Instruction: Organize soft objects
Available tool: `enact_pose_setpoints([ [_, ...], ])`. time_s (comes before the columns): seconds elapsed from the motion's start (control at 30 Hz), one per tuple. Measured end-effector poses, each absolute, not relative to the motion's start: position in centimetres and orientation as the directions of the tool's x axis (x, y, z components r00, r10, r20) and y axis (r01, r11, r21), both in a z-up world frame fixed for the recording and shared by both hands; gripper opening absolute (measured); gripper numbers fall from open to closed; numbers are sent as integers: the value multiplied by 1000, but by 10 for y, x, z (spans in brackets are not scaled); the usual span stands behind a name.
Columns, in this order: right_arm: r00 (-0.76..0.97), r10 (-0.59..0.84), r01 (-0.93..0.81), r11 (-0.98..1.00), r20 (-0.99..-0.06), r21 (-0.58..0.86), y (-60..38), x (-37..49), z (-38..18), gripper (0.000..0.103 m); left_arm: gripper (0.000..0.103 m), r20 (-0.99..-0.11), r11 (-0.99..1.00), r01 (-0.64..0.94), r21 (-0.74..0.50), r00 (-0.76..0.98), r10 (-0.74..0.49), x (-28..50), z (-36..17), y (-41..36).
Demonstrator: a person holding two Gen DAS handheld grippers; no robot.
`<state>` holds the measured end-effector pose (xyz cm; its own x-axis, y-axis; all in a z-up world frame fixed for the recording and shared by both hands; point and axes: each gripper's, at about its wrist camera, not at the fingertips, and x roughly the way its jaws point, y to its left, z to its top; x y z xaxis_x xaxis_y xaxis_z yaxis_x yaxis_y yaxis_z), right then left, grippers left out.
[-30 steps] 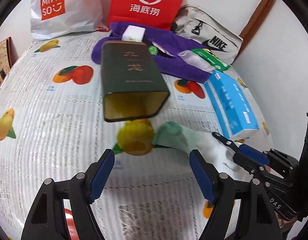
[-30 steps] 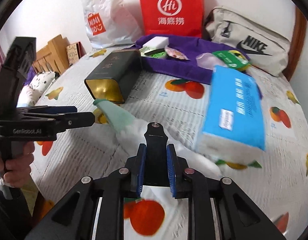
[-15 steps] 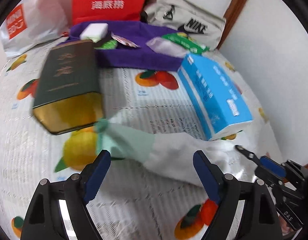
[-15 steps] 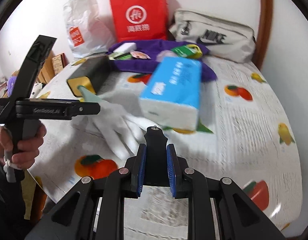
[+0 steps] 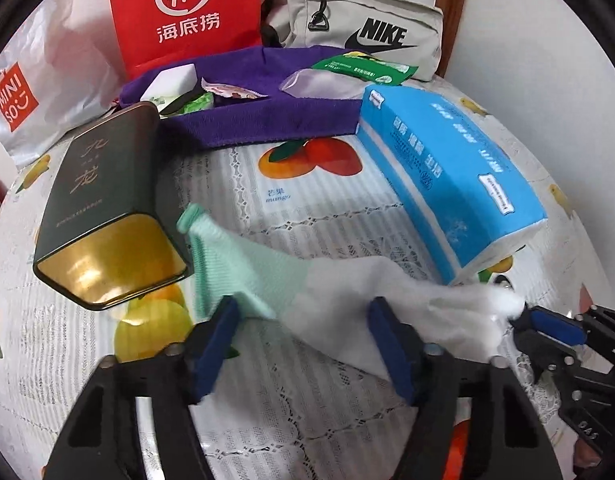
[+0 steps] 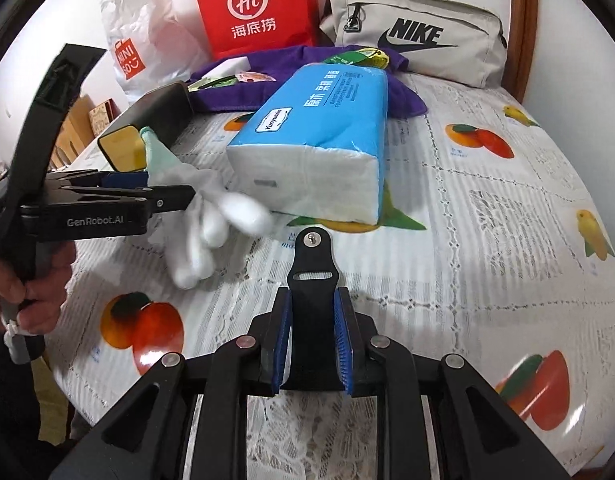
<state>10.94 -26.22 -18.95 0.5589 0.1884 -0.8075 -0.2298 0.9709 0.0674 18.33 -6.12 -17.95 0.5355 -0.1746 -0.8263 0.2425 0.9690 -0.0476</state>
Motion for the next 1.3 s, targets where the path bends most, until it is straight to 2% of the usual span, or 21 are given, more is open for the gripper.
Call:
enact_pose_setpoints([
  [0.03,563,182,-230,971,-807,58,-261,110,-190,22,44,-824,969,242,-54,537,-180,183,-179,-61],
  [0.07,571,171,-230,972,-803,44,-259,110,-190,21,39,-821,966,250,-69,536,-198,184,-178,-59],
  [0.13,579,162,-228,973,-799,33,-258,109,-191,21,12,-821,955,274,-116,515,-247,185,-179,-59],
  [0.37,579,172,-223,974,-797,48,-258,108,-182,21,9,-803,939,261,-224,497,-330,175,-175,-39],
  [0.67,602,201,-240,969,-773,64,-252,99,-159,21,8,-773,942,205,-267,538,-337,145,-159,2],
  [0.9,618,204,-249,967,-759,58,-246,94,-142,21,8,-760,951,128,-281,575,-302,132,-151,40],
  [1.17,626,215,-244,967,-749,73,-247,92,-131,21,8,-786,958,43,-283,563,-257,132,-159,72],
  [1.3,629,220,-242,967,-746,81,-247,95,-125,21,8,-787,957,42,-288,558,-262,131,-159,75],
])
